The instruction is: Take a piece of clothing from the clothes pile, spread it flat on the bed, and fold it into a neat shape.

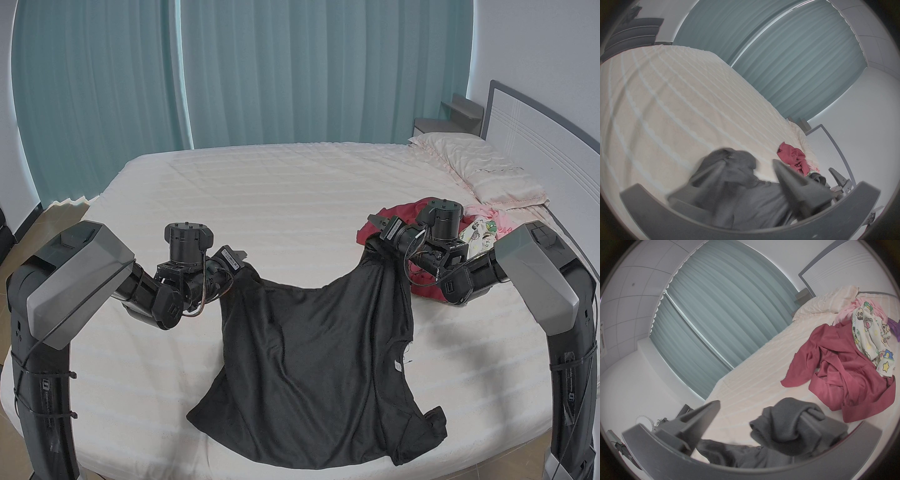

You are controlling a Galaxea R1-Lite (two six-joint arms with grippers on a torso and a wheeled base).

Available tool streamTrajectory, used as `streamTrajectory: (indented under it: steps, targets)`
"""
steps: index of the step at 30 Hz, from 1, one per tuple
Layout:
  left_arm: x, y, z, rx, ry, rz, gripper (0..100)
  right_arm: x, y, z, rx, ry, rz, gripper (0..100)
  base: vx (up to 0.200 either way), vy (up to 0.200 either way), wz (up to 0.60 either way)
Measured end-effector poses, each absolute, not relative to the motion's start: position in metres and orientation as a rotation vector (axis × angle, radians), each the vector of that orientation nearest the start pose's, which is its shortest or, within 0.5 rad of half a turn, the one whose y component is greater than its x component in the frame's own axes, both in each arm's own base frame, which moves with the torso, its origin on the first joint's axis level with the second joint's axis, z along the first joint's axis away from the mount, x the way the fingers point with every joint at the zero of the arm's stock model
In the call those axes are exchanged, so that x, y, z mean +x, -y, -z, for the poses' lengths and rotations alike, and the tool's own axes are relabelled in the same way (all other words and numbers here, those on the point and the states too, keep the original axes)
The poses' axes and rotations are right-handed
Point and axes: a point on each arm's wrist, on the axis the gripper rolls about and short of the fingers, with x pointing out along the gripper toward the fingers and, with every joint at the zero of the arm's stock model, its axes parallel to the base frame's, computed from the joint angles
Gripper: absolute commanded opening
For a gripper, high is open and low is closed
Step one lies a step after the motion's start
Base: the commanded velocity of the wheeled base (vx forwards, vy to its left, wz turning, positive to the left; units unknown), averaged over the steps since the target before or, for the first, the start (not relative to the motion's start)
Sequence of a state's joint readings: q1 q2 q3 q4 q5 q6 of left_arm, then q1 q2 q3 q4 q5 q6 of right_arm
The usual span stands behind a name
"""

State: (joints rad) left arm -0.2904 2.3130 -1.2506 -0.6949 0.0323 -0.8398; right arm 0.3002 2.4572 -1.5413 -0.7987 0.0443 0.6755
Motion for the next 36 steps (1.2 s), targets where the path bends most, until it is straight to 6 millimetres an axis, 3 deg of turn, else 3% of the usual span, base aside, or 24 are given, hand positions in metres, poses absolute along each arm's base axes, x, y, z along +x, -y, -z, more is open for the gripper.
streamTrajectory:
  steps: [6,11,16,22,31,36]
  targets:
    - [0.445,0.114,-0.058,-0.759,-0.406,-0.009,100,0.489,-0.143,-0.072,0.639,-0.282,-0.178,100,0.0,0.0,0.0]
    - [0.457,0.091,-0.047,-0.757,-0.38,-0.101,100,0.502,-0.125,-0.061,0.623,-0.308,-0.048,100,0.0,0.0,0.0]
    - [0.454,0.077,-0.034,-0.752,-0.421,-0.146,100,0.503,-0.114,-0.041,0.607,-0.434,0.026,100,0.0,0.0,0.0]
    - [0.431,0.071,-0.033,-0.759,-0.504,-0.133,100,0.502,-0.113,-0.045,0.746,-0.484,0.048,100,0.0,0.0,0.0]
    - [0.379,0.071,-0.053,-0.877,-0.601,-0.047,100,0.516,-0.118,-0.108,1.033,-0.357,0.006,100,0.0,0.0,0.0]
    - [0.343,0.066,-0.057,-0.942,-0.649,0.006,100,0.515,-0.112,-0.111,1.008,-0.421,0.058,100,0.0,0.0,0.0]
